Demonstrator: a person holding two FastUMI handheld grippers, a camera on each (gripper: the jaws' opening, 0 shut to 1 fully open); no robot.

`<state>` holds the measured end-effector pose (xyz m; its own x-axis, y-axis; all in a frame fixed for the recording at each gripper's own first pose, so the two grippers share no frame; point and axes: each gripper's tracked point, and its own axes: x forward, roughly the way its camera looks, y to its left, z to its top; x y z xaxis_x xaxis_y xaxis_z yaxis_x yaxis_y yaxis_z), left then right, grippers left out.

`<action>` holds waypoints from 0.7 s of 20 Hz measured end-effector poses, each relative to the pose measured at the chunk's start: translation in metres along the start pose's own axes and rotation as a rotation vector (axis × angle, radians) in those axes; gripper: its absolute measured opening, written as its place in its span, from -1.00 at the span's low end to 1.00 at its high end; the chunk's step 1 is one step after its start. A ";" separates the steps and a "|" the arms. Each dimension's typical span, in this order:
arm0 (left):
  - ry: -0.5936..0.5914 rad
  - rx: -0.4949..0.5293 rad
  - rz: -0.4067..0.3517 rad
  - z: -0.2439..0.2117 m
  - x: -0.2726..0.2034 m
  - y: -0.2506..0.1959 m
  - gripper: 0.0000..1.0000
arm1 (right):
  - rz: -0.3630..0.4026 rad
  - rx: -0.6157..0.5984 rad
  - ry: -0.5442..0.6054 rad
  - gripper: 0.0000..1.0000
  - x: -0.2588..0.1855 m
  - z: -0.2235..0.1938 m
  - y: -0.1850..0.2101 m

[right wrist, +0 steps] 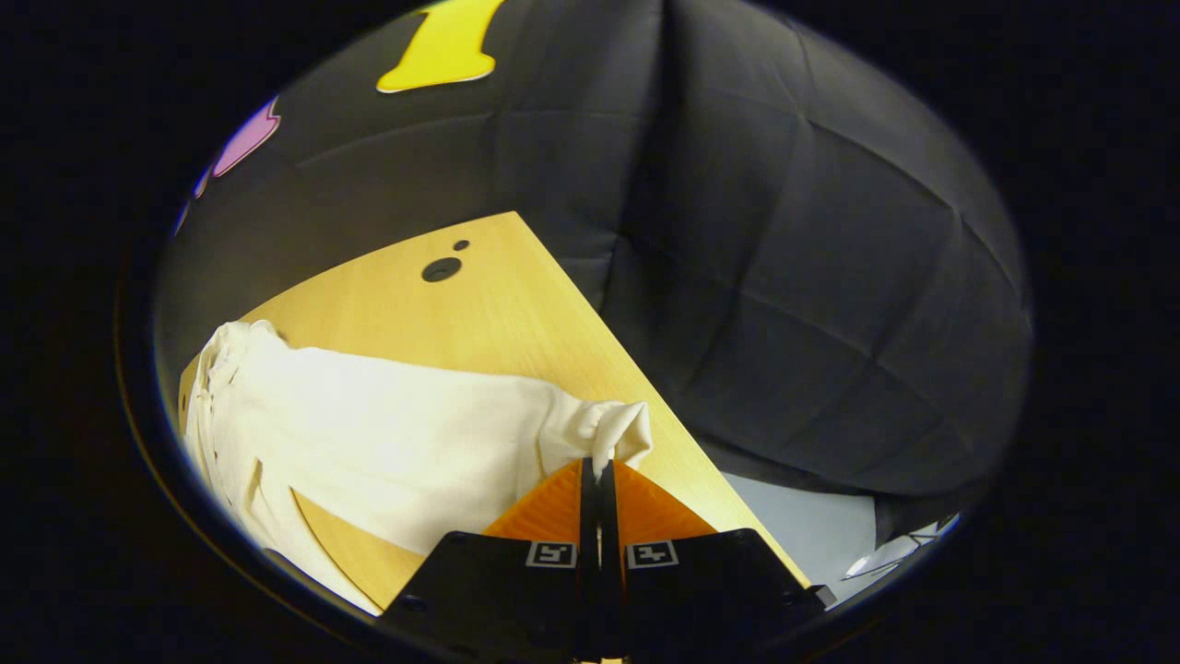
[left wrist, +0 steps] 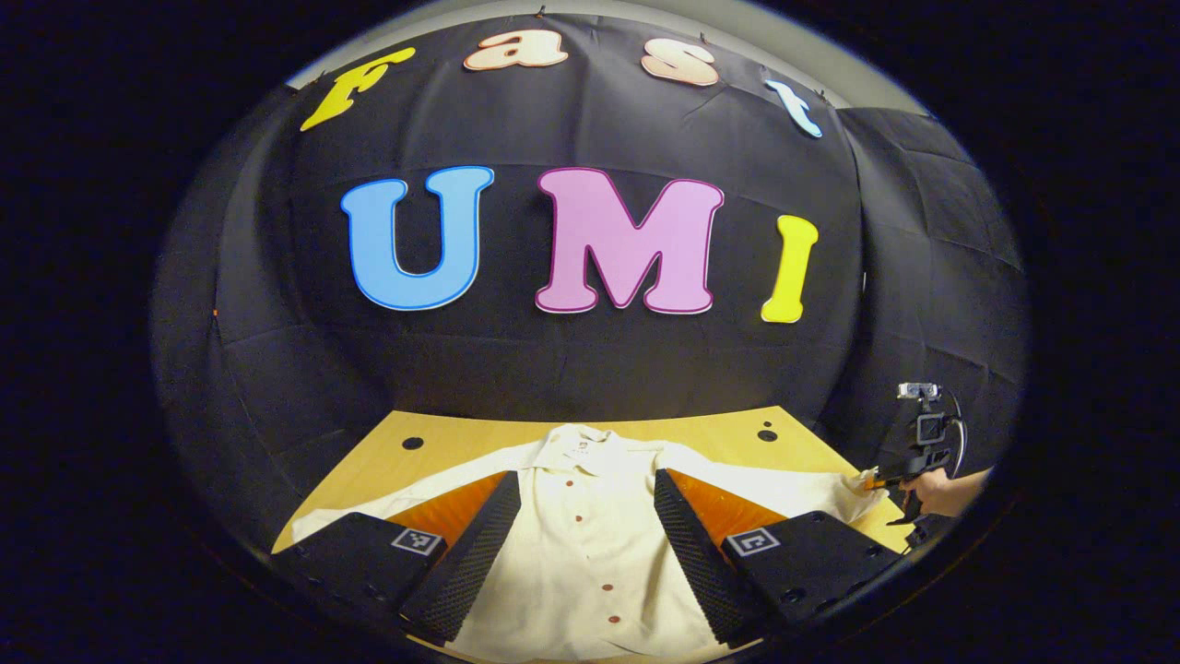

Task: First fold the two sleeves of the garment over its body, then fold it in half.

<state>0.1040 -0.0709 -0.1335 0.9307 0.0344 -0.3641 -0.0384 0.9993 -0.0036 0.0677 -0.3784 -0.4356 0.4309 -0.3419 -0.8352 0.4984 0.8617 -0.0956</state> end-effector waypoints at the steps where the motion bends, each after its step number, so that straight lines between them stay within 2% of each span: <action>1: -0.010 0.017 0.013 0.002 0.000 0.011 0.92 | 0.014 -0.029 -0.019 -0.91 -0.010 0.009 0.012; 4: -0.039 0.105 0.036 0.005 0.004 0.041 0.91 | 0.075 -0.134 -0.097 -0.89 -0.033 0.043 0.059; 7: -0.039 0.049 0.040 0.003 0.007 0.068 0.89 | 0.176 -0.202 -0.149 -0.90 -0.068 0.072 0.126; 9: -0.038 0.022 0.071 -0.002 0.007 0.090 0.88 | 0.245 -0.248 -0.189 -0.90 -0.085 0.087 0.176; 12: -0.035 0.007 0.117 -0.010 0.007 0.124 0.83 | 0.353 -0.329 -0.238 -0.90 -0.116 0.100 0.260; 14: -0.027 -0.003 0.143 -0.017 0.005 0.146 0.88 | 0.432 -0.361 -0.244 -0.90 -0.134 0.099 0.320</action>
<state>0.0967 0.0750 -0.1517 0.9252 0.1774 -0.3355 -0.1728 0.9840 0.0437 0.2441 -0.0941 -0.3005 0.7182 0.0273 -0.6953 -0.0275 0.9996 0.0108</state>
